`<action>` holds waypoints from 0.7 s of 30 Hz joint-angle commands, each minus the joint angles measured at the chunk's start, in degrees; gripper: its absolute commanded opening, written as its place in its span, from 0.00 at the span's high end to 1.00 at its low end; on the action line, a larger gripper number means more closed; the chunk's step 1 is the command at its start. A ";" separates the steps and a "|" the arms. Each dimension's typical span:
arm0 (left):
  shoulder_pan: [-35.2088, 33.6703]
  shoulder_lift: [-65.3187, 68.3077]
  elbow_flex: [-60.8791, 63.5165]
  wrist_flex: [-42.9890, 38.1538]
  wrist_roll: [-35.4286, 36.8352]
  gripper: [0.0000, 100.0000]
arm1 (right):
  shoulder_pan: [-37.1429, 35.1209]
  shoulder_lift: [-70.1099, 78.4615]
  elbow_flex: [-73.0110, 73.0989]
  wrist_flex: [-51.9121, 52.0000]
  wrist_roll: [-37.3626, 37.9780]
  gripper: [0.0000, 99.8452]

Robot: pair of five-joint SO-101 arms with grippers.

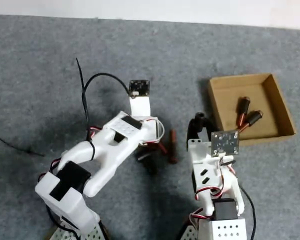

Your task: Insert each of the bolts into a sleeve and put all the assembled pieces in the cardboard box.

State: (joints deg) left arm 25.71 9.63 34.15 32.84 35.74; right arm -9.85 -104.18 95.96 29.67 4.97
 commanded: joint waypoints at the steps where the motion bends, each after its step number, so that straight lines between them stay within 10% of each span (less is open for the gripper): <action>1: 1.10 0.84 -1.01 -0.62 0.44 0.85 | 0.48 -1.01 5.23 0.04 0.70 0.99; 7: 1.10 0.75 -1.01 -0.53 0.18 1.00 | 0.40 -1.01 5.23 0.04 0.70 0.99; 21: -0.66 -1.27 -0.84 -0.88 0.00 1.00 | 0.40 -1.01 5.23 0.04 0.70 0.99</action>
State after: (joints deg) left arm 26.24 10.07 33.19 32.48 35.74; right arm -9.85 -104.18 95.96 29.67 4.97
